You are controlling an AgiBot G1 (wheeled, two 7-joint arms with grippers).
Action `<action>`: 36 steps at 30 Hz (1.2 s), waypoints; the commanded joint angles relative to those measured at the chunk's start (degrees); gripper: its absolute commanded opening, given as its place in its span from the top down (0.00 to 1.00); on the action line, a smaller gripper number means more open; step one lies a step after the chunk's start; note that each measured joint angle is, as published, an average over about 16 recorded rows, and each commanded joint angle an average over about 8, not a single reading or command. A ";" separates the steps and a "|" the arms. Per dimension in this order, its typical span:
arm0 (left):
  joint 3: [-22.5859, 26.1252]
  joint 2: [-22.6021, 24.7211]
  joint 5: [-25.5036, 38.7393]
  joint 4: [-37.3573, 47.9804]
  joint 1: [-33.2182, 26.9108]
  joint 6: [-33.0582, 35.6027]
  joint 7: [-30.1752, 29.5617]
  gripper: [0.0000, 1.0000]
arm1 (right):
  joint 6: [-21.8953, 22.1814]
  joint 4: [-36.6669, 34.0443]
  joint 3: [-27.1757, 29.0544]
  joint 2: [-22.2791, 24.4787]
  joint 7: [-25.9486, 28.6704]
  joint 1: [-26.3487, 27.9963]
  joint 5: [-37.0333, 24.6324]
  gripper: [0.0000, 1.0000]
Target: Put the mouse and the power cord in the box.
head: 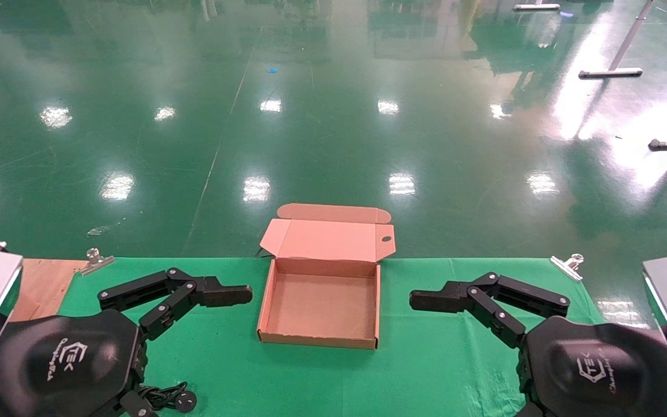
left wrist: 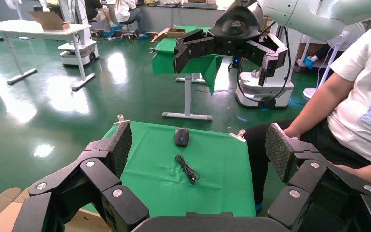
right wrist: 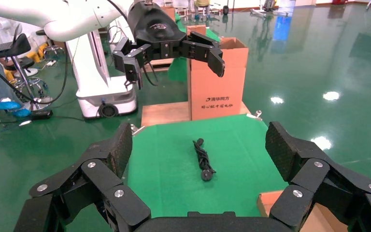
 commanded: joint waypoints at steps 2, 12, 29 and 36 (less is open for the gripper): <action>0.00 0.00 0.00 0.00 0.00 0.00 0.00 0.00 | 0.00 0.00 0.00 0.00 0.00 0.00 0.00 0.00; 0.00 0.00 0.00 0.00 0.00 0.00 0.00 0.00 | 0.00 0.00 0.00 0.00 0.00 0.00 0.00 0.00; -0.01 -0.02 0.02 -0.03 0.02 0.01 -0.03 0.00 | 0.10 -0.08 -0.14 -0.04 -0.06 0.06 -0.17 0.00; 1.15 0.10 2.09 0.36 -0.38 0.48 -0.07 0.00 | 0.23 -0.30 -0.94 0.81 -0.68 0.23 -3.38 0.00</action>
